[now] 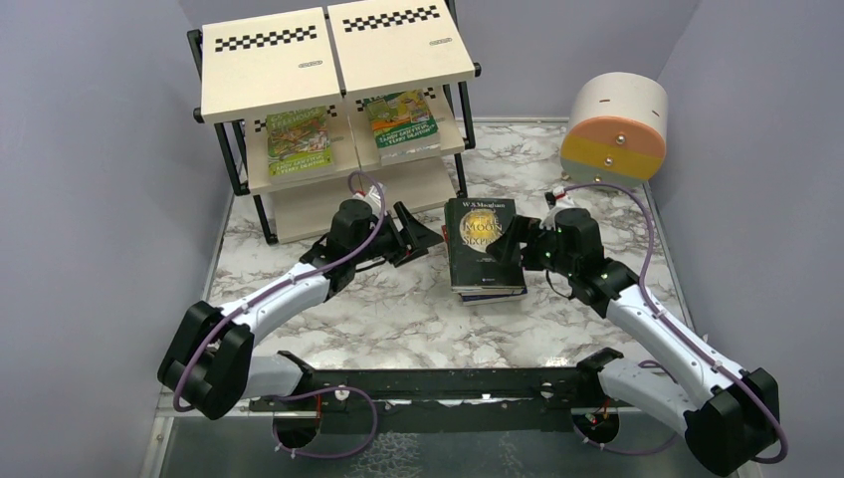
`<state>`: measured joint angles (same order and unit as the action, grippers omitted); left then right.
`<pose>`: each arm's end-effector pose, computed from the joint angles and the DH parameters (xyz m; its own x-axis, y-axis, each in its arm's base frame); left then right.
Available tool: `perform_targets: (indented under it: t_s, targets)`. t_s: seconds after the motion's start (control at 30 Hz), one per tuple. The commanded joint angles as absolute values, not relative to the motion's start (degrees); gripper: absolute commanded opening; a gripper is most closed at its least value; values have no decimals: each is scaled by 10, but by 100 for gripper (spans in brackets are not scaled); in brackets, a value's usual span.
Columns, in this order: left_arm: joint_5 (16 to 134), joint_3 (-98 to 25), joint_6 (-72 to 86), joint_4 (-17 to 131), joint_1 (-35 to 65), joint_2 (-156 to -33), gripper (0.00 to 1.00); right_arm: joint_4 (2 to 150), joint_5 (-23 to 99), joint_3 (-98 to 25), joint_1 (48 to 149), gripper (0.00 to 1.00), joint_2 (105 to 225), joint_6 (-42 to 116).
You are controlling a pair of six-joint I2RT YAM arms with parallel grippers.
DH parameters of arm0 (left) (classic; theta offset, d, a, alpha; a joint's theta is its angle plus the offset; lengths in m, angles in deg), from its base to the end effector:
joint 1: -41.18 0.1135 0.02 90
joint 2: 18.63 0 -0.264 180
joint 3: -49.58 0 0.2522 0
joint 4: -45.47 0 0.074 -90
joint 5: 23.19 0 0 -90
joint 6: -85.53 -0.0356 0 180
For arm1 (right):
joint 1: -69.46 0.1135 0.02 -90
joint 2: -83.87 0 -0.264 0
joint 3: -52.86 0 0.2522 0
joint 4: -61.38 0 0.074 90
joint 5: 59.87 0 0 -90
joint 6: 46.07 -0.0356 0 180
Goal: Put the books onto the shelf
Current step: Pick up the book from the center of the board.
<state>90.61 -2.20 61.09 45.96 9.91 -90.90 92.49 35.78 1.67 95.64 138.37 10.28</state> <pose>0.2279 -0.1552 0.2385 -0.8522 -0.4570 -0.2548 0.0511 0.4118 -0.9098 0.1858 0.0952 0.2520 -0.7059 0.2674 -0.6559 -0.1451 0.8518 0.5034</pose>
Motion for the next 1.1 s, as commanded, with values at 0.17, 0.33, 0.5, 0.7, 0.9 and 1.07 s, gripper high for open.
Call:
perform_targets:
  t_s: [0.17,0.33,0.5,0.7,0.9,1.07]
  targets:
    - [905,-14,601,415,81,-929,57,854,411,19,959,97,1389,109]
    - [918,-11,604,397,71,-950,56,842,419,20,959,97,1399,111]
    - [926,-9,606,388,62,-970,56,831,425,21,960,97,1407,112]
    - [927,-6,609,374,54,-984,56,815,435,24,960,97,1414,113]
    - [939,-8,614,360,49,-998,56,802,446,25,960,97,1423,115]
    - [948,-4,618,349,45,-1004,56,789,457,28,960,97,1428,114]
